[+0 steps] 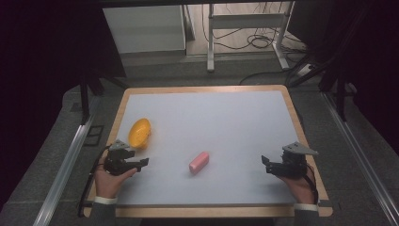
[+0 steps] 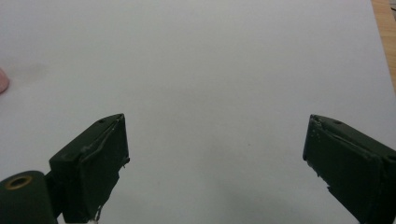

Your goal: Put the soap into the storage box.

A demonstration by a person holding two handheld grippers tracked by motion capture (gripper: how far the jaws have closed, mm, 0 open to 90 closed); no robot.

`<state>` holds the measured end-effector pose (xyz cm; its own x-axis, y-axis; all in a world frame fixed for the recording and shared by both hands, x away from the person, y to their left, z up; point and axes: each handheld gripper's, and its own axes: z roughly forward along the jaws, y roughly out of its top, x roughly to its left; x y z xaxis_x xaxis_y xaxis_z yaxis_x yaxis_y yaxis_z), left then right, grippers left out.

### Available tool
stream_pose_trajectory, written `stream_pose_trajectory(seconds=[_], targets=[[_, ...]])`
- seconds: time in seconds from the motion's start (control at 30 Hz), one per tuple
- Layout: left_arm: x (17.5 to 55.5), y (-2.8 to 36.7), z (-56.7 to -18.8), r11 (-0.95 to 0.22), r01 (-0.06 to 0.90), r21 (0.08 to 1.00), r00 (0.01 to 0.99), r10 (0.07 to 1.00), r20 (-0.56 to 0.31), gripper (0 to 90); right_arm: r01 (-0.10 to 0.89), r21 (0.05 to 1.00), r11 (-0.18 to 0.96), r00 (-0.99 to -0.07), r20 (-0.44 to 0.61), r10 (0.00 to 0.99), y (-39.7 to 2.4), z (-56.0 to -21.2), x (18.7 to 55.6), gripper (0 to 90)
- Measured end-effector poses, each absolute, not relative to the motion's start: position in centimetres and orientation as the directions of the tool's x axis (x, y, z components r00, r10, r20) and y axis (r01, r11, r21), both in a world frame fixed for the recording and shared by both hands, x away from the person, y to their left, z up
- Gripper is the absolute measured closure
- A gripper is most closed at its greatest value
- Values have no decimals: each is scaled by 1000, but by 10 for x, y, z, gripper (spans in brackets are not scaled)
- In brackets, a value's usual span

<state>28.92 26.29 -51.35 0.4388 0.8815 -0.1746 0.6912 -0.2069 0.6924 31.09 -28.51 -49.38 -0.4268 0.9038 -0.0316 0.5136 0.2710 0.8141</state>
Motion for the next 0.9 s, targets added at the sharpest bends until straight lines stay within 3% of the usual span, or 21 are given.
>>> stream_pose_trajectory(seconds=[0.9], targets=[[288, 267, -512, -197, 695, 691, 431, 884, -181, 286, 518, 813, 264, -390, -50, 919, -290, -499, 309, 87]])
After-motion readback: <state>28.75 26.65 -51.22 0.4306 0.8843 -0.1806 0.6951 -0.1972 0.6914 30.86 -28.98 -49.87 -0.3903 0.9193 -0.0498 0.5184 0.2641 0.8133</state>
